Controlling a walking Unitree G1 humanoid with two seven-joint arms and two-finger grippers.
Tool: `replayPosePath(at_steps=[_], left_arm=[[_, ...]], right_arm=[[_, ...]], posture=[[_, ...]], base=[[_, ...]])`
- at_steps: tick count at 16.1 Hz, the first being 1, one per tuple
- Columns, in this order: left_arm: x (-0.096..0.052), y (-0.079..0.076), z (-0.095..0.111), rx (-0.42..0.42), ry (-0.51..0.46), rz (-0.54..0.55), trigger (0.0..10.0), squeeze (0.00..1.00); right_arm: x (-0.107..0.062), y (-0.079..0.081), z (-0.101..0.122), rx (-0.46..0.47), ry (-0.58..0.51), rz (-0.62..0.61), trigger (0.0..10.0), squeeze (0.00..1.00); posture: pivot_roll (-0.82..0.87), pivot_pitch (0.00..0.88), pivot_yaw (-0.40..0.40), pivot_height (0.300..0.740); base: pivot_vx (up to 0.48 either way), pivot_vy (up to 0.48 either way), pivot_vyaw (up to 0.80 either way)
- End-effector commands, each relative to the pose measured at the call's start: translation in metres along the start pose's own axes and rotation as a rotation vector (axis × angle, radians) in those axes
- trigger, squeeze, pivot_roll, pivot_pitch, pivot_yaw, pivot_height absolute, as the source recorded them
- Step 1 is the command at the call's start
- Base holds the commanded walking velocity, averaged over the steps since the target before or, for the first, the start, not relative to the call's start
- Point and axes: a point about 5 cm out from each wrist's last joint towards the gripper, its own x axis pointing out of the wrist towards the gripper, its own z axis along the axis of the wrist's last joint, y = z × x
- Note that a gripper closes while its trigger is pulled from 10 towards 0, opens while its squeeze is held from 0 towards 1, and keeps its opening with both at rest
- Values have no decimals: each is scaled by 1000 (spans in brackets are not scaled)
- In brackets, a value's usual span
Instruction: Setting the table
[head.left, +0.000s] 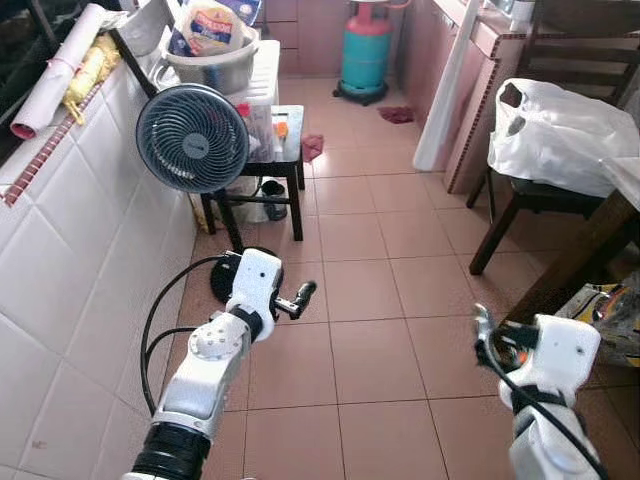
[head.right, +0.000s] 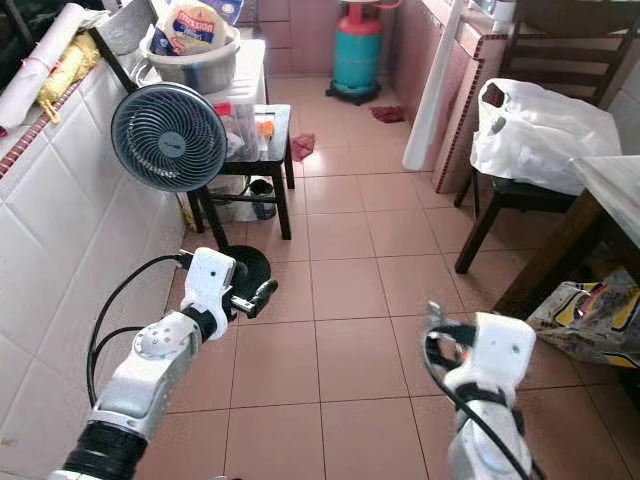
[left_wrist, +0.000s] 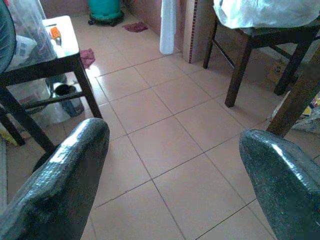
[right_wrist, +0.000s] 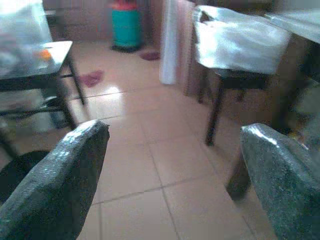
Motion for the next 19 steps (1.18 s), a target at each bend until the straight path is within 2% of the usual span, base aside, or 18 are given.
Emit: replayPosePath(at_steps=[1, 2, 3, 4, 6, 9, 15, 17, 19], left_arm=[[-2, 1, -4, 9, 4, 13, 10000, 0], [-4, 4, -7, -4, 6, 32, 10000, 0], [-5, 5, -10, -22, 12, 39, 10000, 0], [-6, 5, -11, -22, 13, 46, 10000, 0], [-8, 5, -12, -25, 6, 63, 10000, 0], [-16, 12, -18, -51, 13, 120, 10000, 0], [-19, 11, -16, -34, 0, 98, 10000, 0], [-17, 12, -11, 28, -21, 99, 10000, 0], [-12, 16, -6, 44, -35, 115, 10000, 0]], right_arm=[[-2, -1, 3, -22, -2, 5, 10000, 0], [-4, -2, 3, -68, 7, 14, 10000, 0], [-6, 1, 1, -18, 54, 52, 10000, 0], [-9, 3, 2, -50, 26, 56, 10000, 0], [-9, 3, 1, 25, 28, 24, 10000, 0], [-8, 11, 3, 2, -5, -19, 10000, 0], [-2, 3, 7, 9, -12, -32, 10000, 0], [-1, 4, 7, 15, -12, -35, 10000, 0], [0, 8, 6, 16, -13, -28, 10000, 0]], posture=[[106, 96, 23, 740], [105, 100, 18, 740], [108, 101, 7, 740], [116, 99, -8, 740], [124, 99, -24, 740], [136, 103, -46, 740], [140, 125, -56, 740], [142, 127, -57, 740], [142, 127, -57, 740]], base=[[0, 0, 0], [0, 0, 0], [0, 0, 0], [0, 0, 0], [0, 0, 0], [0, 0, 0], [0, 0, -774], [0, 0, -763], [0, 0, -763]])
